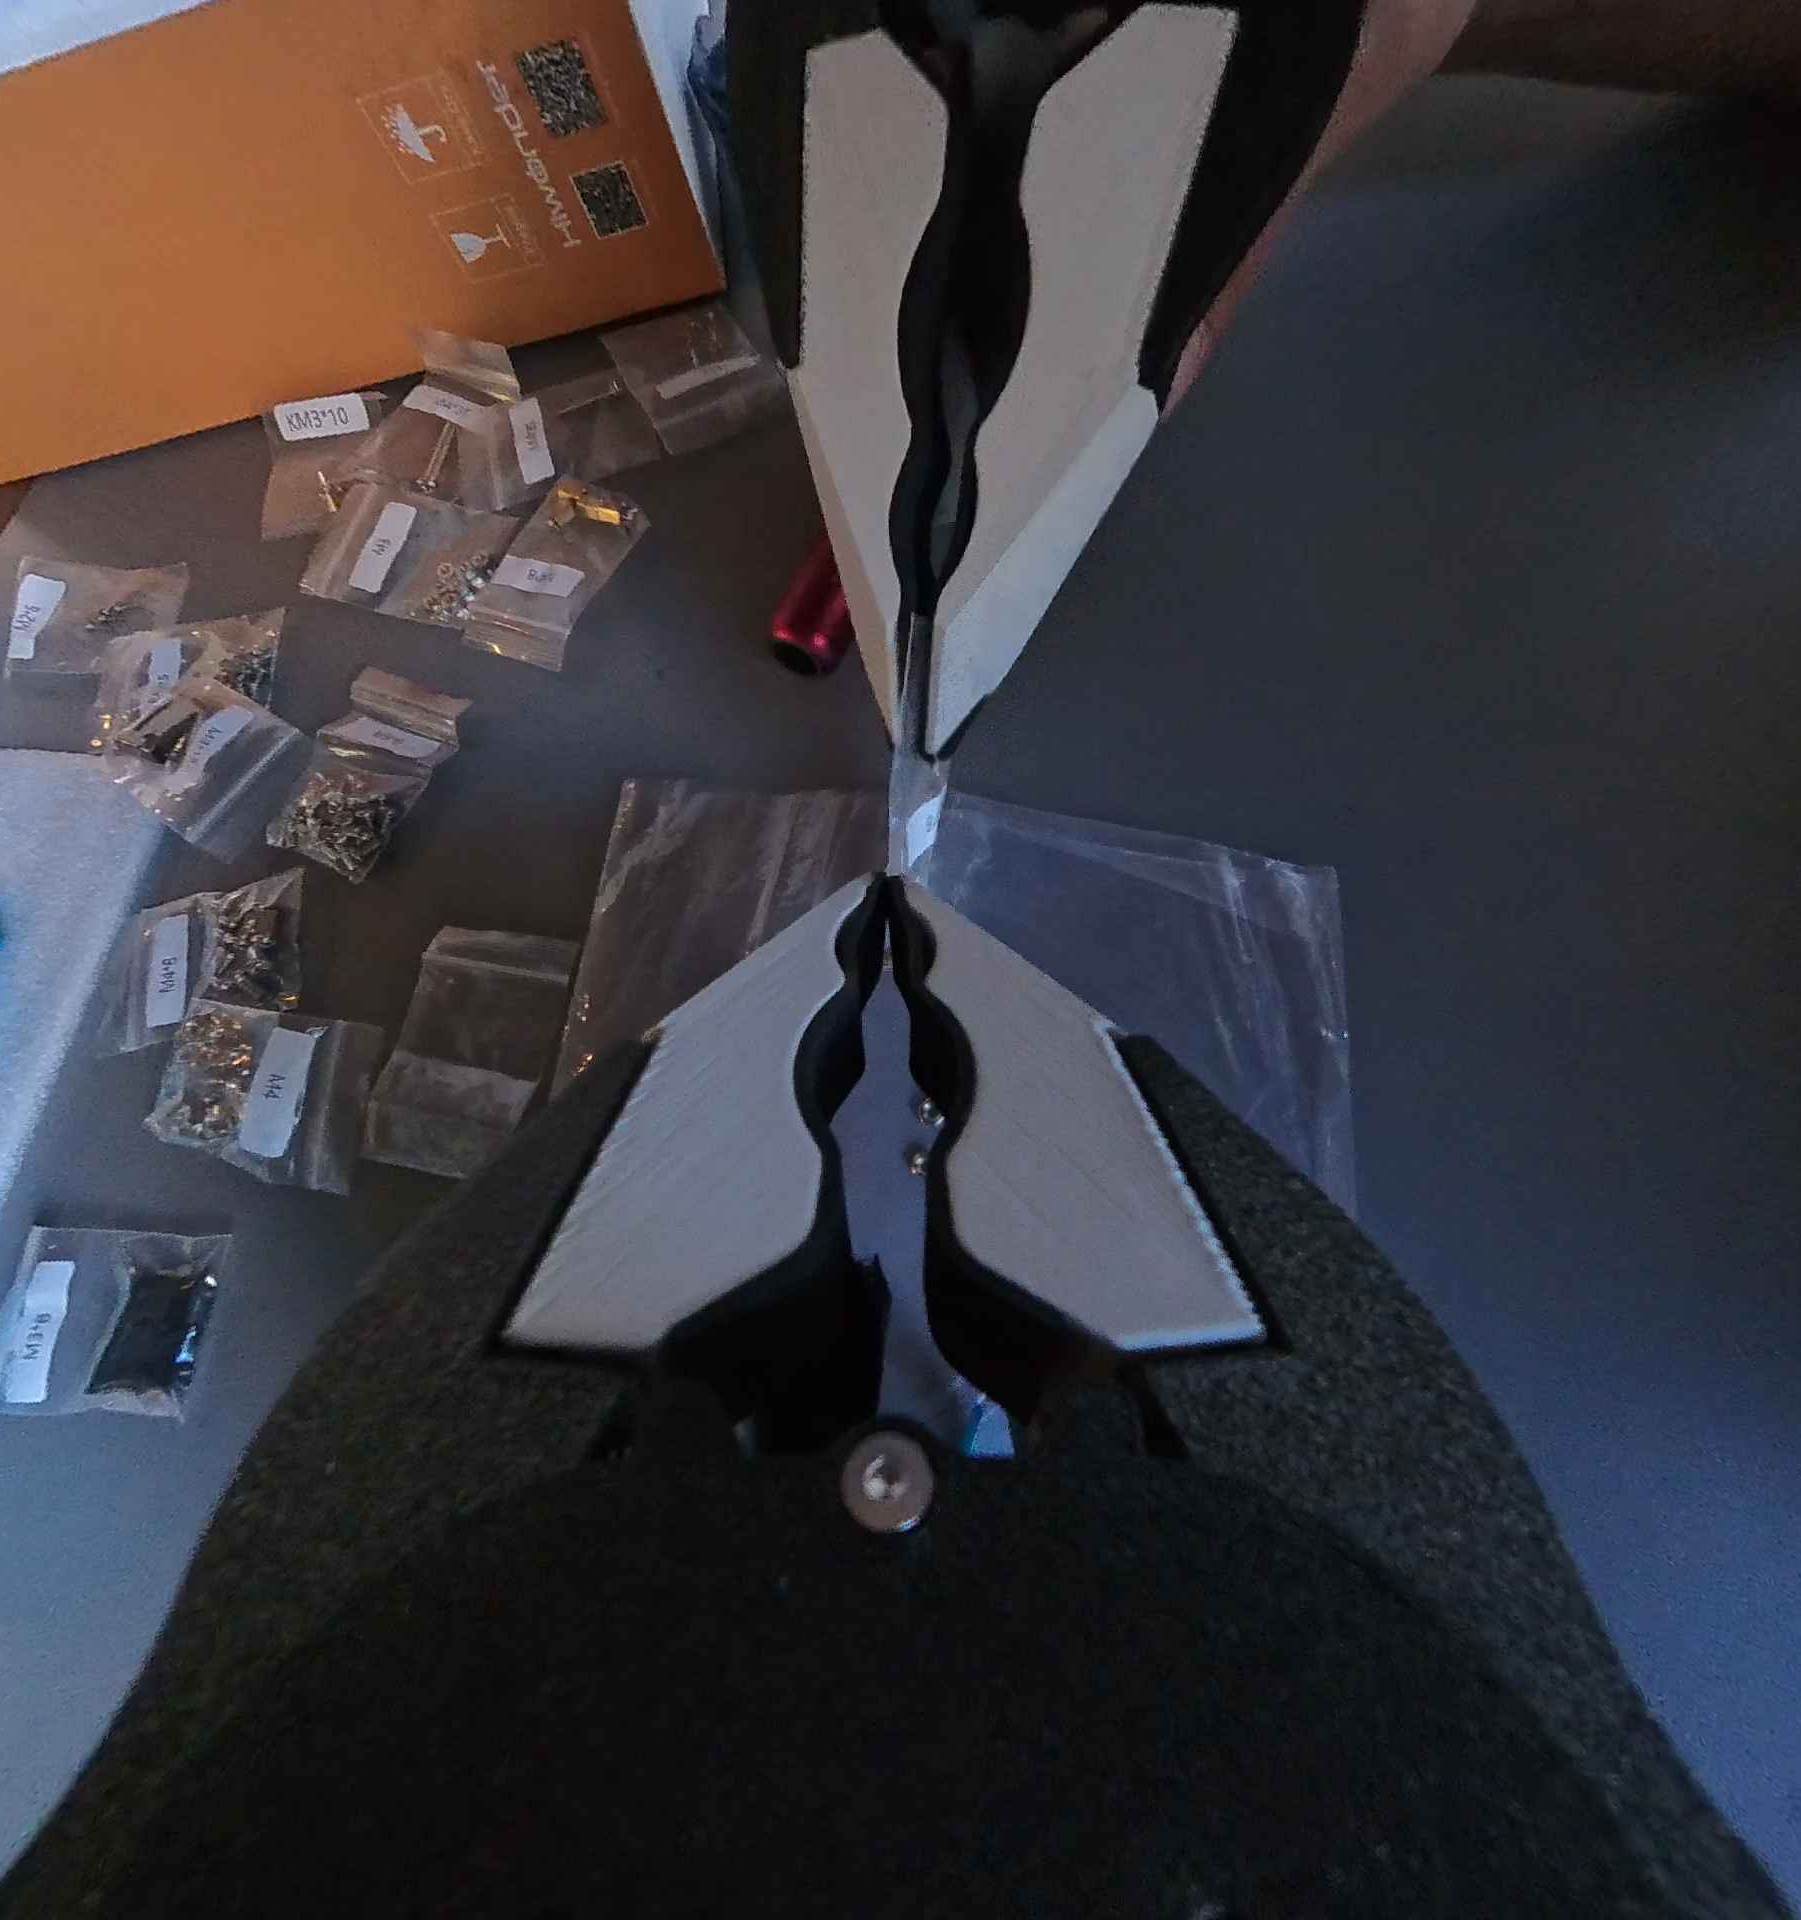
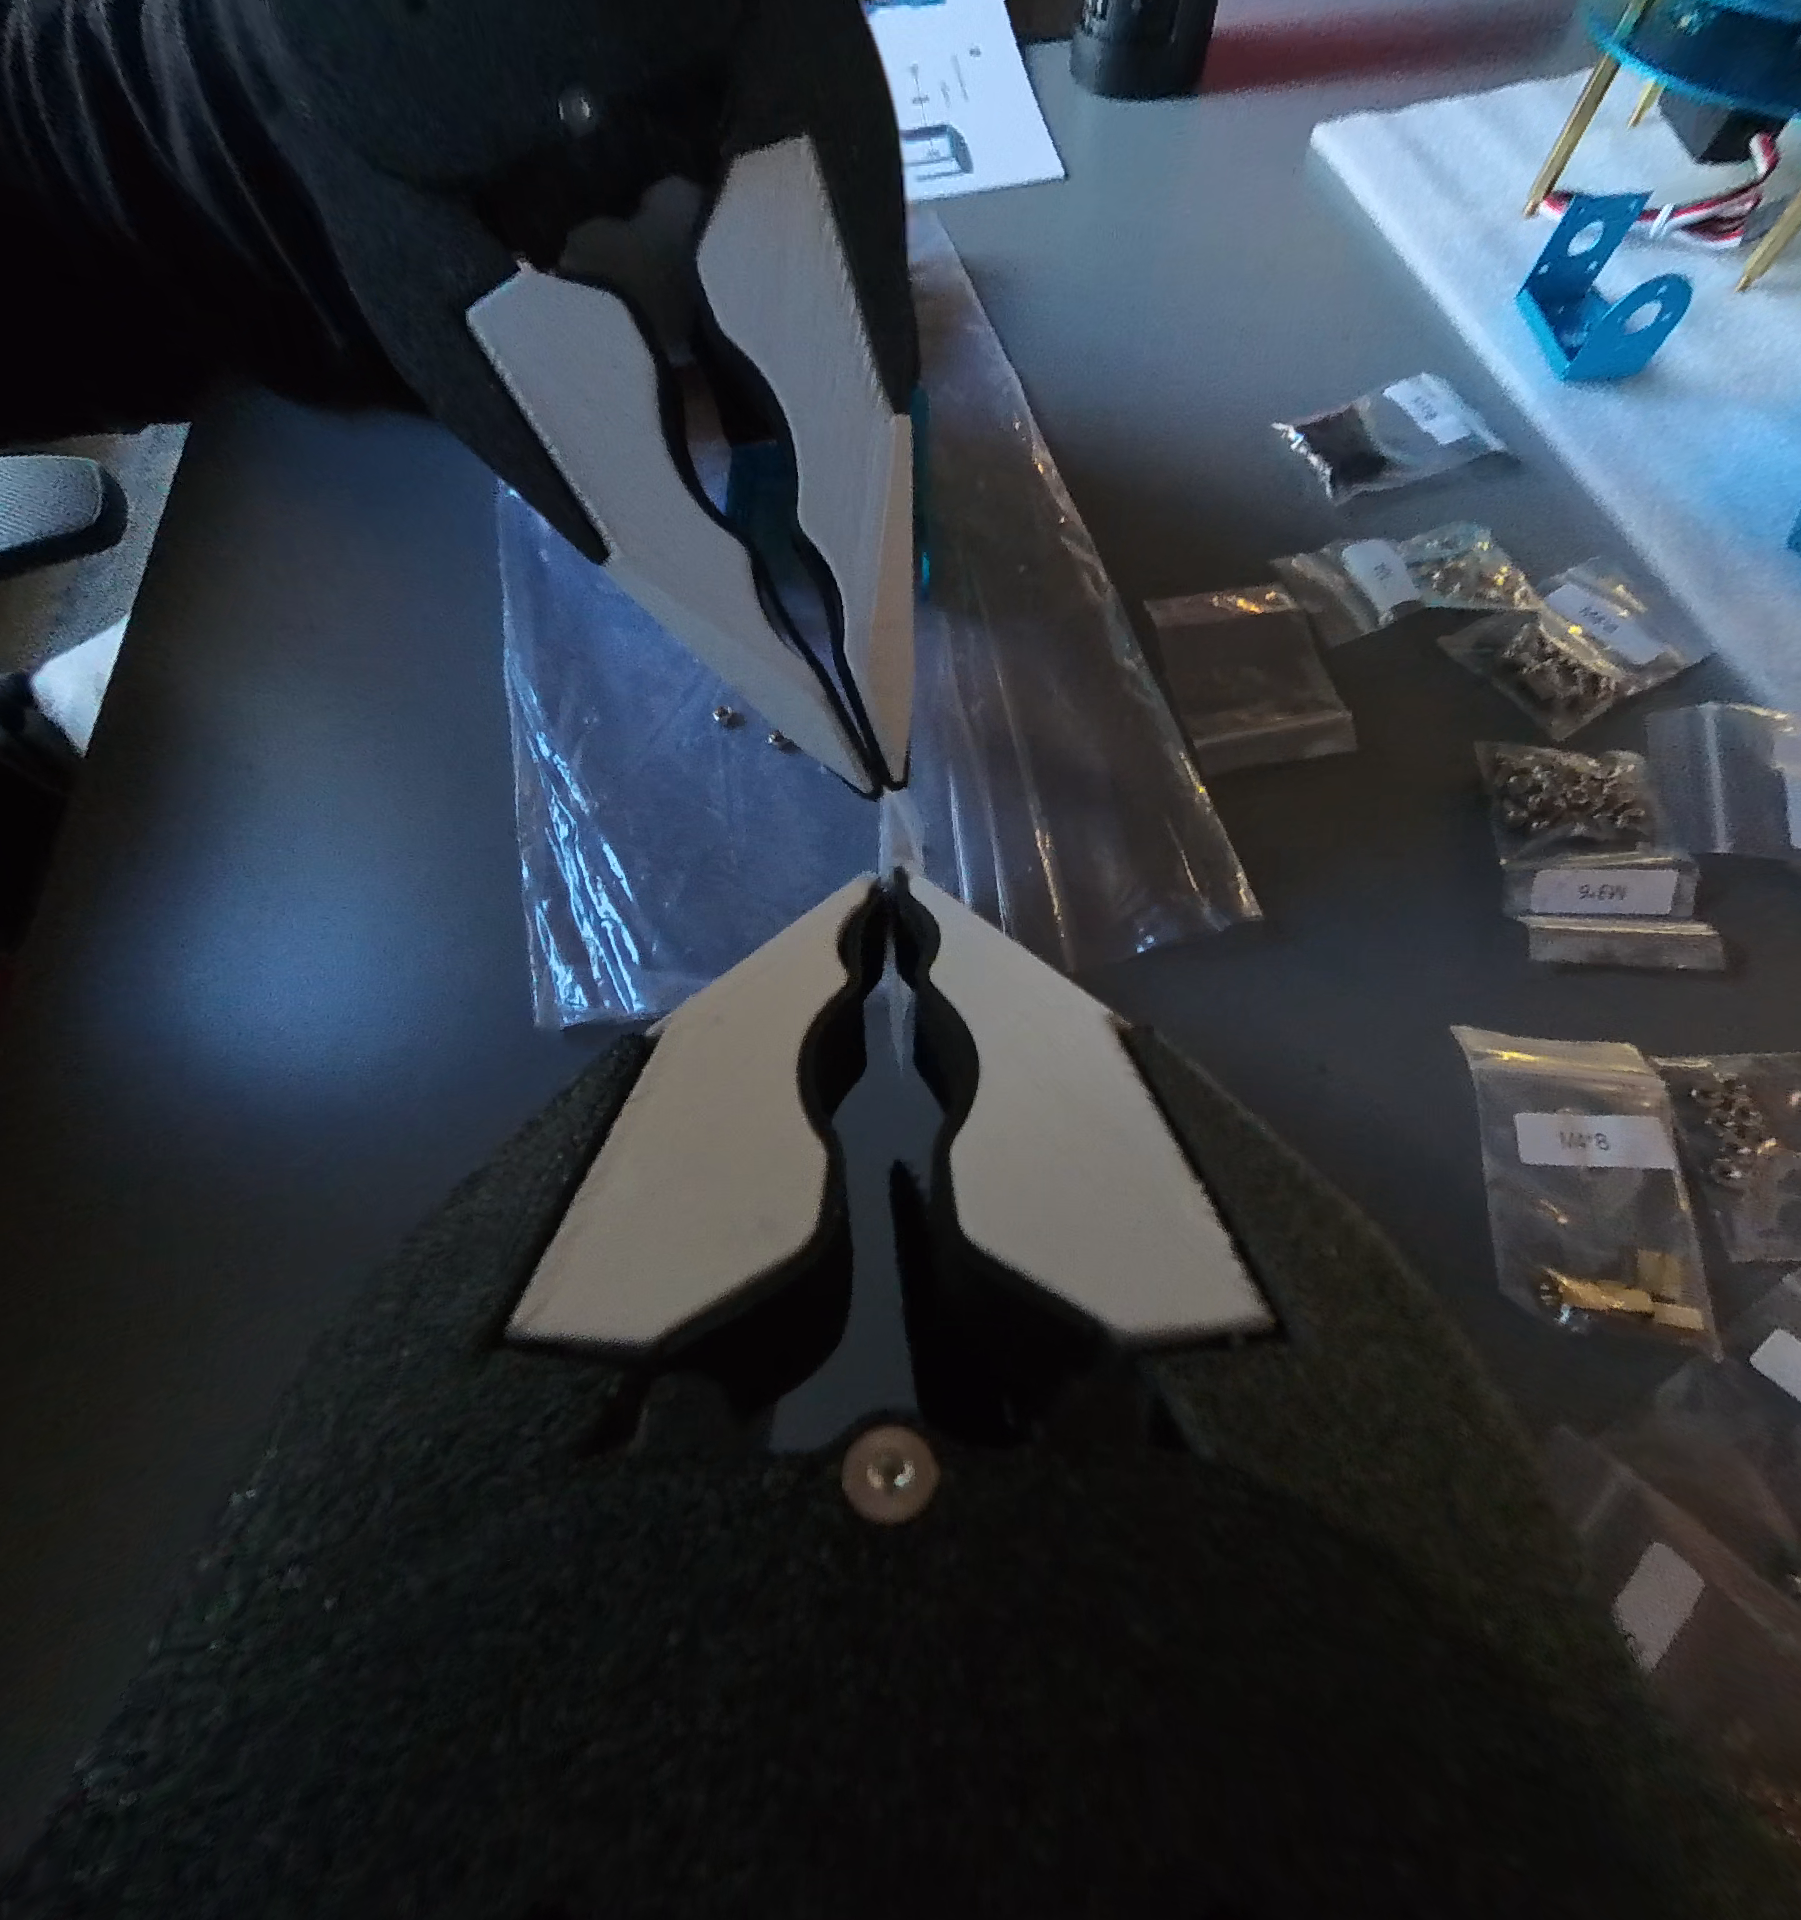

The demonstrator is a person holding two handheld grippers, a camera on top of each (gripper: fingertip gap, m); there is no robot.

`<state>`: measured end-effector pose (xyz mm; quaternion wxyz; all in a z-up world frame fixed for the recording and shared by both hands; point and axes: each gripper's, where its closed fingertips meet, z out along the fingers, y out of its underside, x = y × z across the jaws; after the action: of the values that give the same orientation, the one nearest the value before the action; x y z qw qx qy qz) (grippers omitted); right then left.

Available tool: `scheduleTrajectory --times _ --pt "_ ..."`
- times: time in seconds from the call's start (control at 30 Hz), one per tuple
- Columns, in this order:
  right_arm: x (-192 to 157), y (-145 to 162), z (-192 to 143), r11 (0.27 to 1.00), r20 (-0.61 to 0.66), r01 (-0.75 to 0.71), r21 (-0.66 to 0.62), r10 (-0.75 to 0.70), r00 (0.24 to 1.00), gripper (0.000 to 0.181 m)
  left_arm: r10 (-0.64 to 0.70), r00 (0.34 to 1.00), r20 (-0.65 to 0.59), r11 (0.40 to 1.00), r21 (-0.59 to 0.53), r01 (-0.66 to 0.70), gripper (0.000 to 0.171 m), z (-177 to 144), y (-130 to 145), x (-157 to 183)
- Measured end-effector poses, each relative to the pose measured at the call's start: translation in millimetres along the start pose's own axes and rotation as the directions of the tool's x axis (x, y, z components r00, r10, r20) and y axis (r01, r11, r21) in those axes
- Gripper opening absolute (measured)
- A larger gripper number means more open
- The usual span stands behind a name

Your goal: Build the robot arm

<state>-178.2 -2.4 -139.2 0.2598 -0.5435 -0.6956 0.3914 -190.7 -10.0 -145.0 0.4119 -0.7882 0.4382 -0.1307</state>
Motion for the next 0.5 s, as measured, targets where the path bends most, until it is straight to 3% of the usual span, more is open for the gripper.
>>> scheduleTrajectory --times 0.13,0.23,0.5 --pt "2 -5 -5 0.999 0.008 -0.021 0.038 0.021 1.000 0.000 -0.025 1.000 0.001 0.999 0.031 0.024 0.005 -5 -4 -3" --pt "2 5 -3 0.999 0.011 -0.035 -0.021 0.036 0.999 0.000 -0.047 0.999 0.023 0.998 0.049 0.045 0.008 -14 -7 -12" --pt "5 7 -3 0.999 0.003 -0.040 -0.026 0.040 0.999 0.000 -0.065 0.996 0.057 0.996 0.064 0.062 0.006 -23 -6 -22"
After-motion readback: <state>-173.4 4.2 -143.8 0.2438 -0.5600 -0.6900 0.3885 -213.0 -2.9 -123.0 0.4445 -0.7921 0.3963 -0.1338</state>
